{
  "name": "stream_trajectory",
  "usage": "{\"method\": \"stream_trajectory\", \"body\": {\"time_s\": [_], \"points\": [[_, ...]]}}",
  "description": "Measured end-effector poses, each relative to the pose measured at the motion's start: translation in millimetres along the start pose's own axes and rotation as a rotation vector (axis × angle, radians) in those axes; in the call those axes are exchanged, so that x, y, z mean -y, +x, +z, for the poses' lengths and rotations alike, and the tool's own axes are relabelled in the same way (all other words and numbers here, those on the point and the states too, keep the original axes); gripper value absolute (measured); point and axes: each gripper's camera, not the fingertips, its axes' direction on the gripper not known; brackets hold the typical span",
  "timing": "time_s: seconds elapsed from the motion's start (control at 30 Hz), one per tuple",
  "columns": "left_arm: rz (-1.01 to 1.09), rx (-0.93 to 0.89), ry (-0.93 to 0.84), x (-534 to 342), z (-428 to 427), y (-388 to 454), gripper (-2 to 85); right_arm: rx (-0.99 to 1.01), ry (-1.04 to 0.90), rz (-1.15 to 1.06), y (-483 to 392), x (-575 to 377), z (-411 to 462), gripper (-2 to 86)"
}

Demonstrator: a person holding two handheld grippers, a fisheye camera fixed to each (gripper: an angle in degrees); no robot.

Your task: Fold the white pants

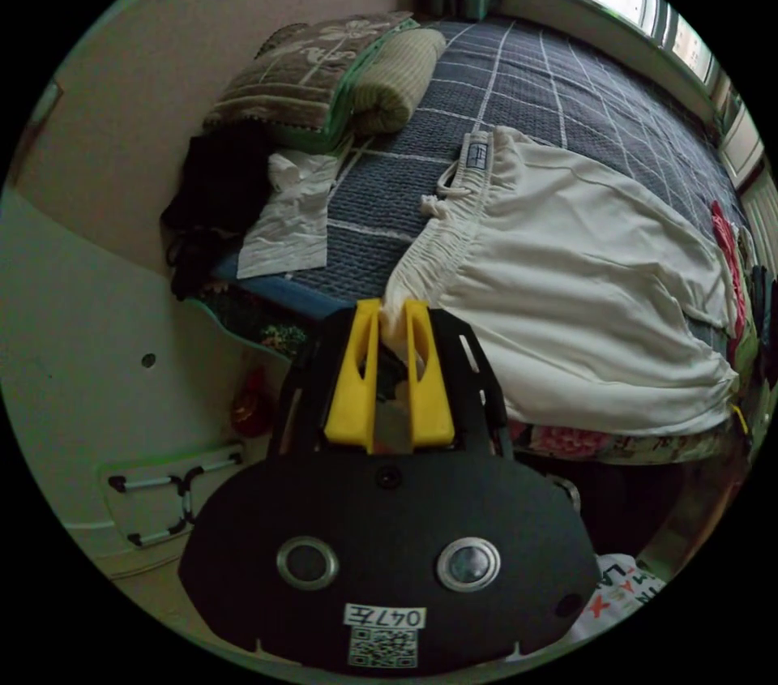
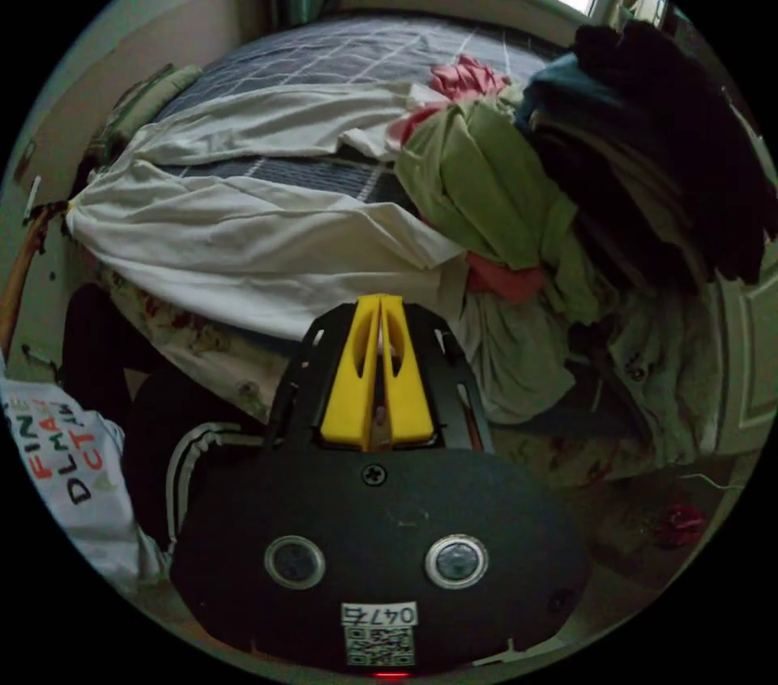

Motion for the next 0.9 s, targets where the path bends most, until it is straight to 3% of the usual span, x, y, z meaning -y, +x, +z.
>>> {"method": "stream_trajectory", "body": {"time_s": [0.17, 0.3, 0.43, 0.57, 0.8, 0.9], "points": [[0.037, 0.027, -0.04, 1, 3, 6, 6.3, -0.083, -0.02, -0.014, 7, -39, -25, 0.3], [-0.003, 0.002, -0.064, -1, 10, 7, 6.4, -0.073, 0.049, -0.045, 10, -7, -5, 4.9], [0.013, 0.024, -0.082, -2, 10, 16, 6.5, -0.011, -0.032, -0.067, 20, 33, 34, 6.2], [0.022, 0.036, -0.092, 0, 7, 23, 6.6, 0.036, -0.072, -0.023, 38, 49, 54, 1.1], [0.053, 0.041, -0.115, 1, 3, 28, 5.5, 0.04, -0.012, -0.15, 31, 3, 6, -0.6], [0.058, 0.242, -0.105, -2, -2, 30, 0.1, 0.057, -0.055, -0.156, 35, -18, -5, -0.6]]}}
